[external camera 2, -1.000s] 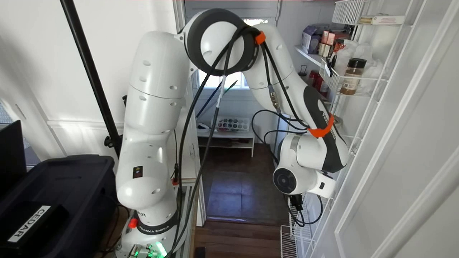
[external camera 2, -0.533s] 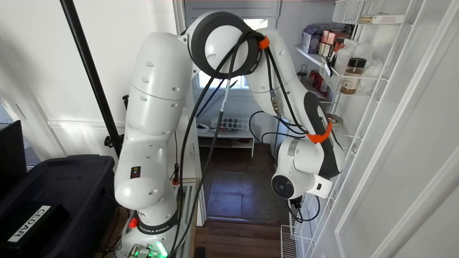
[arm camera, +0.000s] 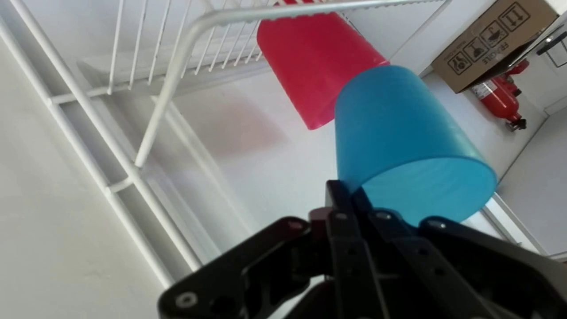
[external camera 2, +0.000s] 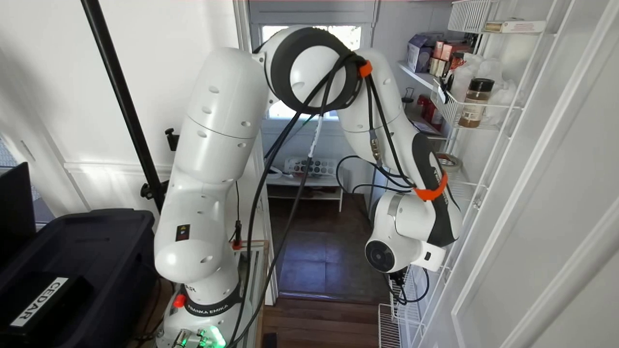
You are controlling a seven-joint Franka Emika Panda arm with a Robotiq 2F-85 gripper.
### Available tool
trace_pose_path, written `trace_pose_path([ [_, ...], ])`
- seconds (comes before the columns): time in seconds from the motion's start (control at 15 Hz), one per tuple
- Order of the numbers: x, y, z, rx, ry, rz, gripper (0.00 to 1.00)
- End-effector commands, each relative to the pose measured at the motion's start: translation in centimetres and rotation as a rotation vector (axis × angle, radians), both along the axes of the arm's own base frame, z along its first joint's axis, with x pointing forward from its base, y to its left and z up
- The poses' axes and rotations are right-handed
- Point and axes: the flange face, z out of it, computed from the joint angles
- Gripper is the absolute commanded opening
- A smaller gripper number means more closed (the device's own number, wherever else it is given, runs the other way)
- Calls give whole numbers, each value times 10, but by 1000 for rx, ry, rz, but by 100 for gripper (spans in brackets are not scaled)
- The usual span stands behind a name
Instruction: Put the blue cup in the pink cup
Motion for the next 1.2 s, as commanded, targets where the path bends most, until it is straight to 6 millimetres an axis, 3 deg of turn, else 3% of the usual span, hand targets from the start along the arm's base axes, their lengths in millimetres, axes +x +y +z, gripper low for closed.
trace_pose_path([
  [0.0,8,5,-3,-10,-44,-41,1],
  [0.07,10,6,-5,-12,-54,-49,1],
  [0.2,19,-11,0,-5,-66,-42,1],
  [0.47,23,-13,1,10,-93,-50,1],
  [0.93,21,7,-18,80,-98,-14,1],
  [1.13,22,6,-25,65,-85,-16,1],
])
